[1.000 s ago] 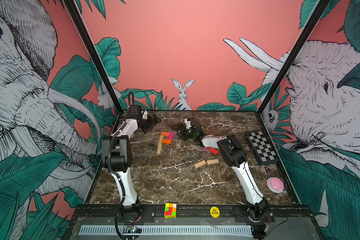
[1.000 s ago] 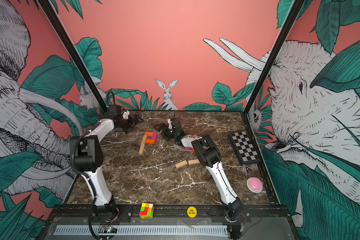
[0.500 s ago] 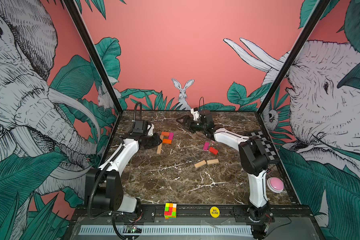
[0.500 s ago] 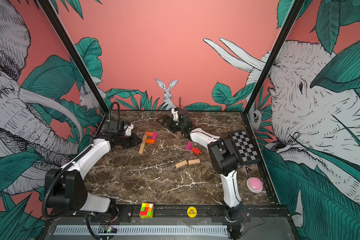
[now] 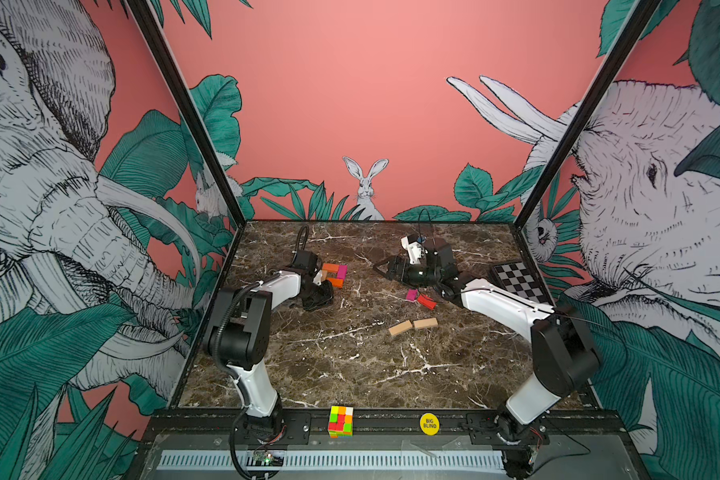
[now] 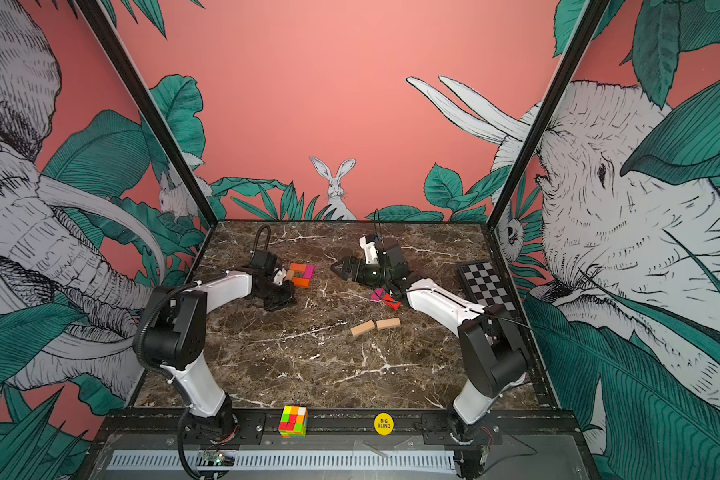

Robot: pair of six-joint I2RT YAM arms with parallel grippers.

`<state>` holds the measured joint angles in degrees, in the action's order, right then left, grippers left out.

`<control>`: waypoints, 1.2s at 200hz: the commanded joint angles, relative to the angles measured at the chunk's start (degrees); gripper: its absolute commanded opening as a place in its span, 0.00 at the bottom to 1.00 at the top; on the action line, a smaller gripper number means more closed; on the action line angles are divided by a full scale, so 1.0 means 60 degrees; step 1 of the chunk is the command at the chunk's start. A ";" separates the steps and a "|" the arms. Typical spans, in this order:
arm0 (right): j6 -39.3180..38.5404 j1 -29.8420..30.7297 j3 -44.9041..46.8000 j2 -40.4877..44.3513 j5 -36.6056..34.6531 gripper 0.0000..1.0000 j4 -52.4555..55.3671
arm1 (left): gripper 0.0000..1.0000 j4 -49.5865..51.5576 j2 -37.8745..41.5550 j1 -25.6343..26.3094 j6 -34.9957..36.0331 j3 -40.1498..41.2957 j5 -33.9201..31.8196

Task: Assemble the letter p with building blocks
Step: Adjust the building block at the center of the board.

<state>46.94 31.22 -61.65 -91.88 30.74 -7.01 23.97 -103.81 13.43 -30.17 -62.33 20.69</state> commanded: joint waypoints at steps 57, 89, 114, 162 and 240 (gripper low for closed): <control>-0.0499 -0.0108 0.0886 0.1395 -0.0480 0.98 0.0153 | 0.00 -0.0348 -0.0766 0.0015 -0.0166 -0.1044 -0.0516; -0.0499 -0.0124 0.0914 0.1422 -0.0456 0.98 0.0173 | 0.00 -0.0359 -0.0927 0.0014 -0.0200 -0.1254 -0.0555; -0.0471 -0.0131 0.0994 0.1438 -0.0472 0.98 0.0133 | 0.00 -0.0340 -0.1022 0.0009 -0.0211 -0.1384 -0.0591; -0.0352 -0.0130 0.1181 0.1470 -0.0451 0.98 -0.0048 | 0.00 -0.0271 -0.1212 0.0004 -0.0214 -0.1618 -0.0608; -0.0294 -0.0135 0.1379 0.1514 -0.0438 0.98 -0.0143 | 0.00 -0.0317 -0.1527 0.0028 -0.0274 -0.1857 -0.0585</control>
<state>44.82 30.63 -54.19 -84.40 28.69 -5.69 21.89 -112.49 13.43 -30.96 -72.27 17.69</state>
